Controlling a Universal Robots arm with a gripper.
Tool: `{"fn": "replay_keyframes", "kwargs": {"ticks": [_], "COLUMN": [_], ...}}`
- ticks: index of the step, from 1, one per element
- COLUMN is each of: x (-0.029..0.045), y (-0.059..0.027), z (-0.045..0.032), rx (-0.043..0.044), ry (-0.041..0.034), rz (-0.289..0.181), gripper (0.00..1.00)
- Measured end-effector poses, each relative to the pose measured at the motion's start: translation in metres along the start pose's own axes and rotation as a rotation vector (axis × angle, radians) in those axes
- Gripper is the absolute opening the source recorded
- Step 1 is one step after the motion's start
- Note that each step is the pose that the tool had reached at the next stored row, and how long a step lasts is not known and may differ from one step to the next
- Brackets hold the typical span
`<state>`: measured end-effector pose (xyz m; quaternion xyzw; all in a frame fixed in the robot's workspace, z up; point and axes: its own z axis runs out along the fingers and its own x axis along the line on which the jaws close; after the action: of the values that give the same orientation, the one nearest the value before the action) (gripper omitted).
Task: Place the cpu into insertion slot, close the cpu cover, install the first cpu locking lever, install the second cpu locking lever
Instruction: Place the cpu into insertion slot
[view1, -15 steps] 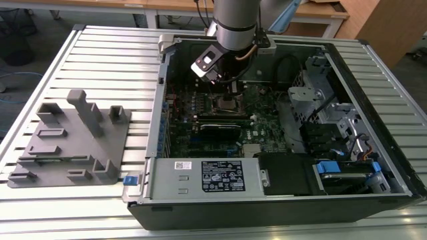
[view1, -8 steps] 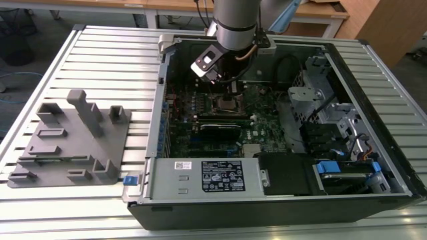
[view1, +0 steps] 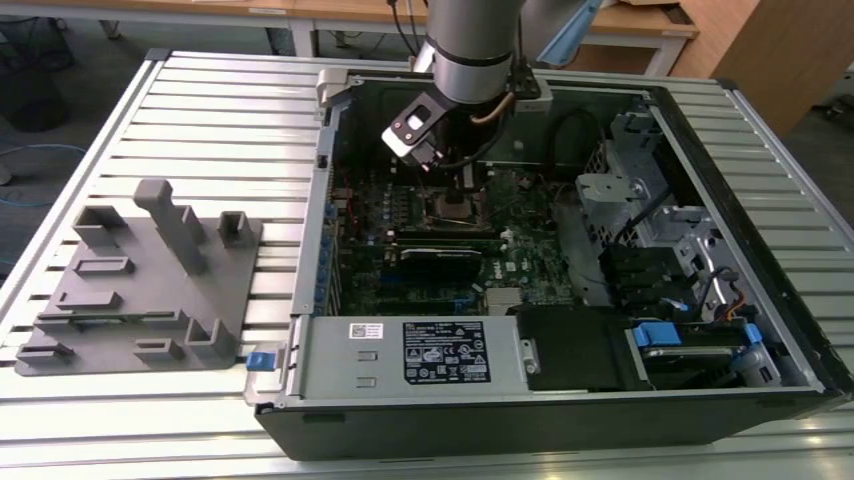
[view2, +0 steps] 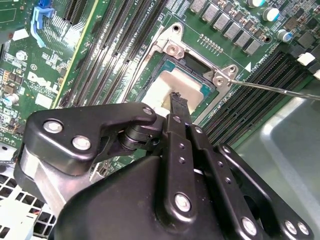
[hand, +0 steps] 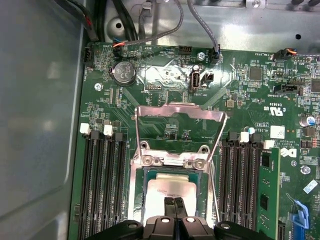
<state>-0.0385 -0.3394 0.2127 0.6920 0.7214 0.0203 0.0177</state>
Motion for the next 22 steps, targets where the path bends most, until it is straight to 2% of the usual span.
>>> {"fn": "replay_keyframes", "kwargs": {"ticks": [5,11,15,22], "x": [0.0001,0.0060,0.0074,0.0076], "y": [-0.0002,-0.0002,-0.0003,-0.0004], "z": [0.0052,0.0085,0.0124,0.0138], "rx": [-0.0001,-0.0001,0.0000,0.0000], "ry": [-0.0001,-0.0002,-0.0008,-0.0012], "rz": [0.003,0.004,0.006,0.007], "gripper": [0.11,0.11,0.11,0.11]}}
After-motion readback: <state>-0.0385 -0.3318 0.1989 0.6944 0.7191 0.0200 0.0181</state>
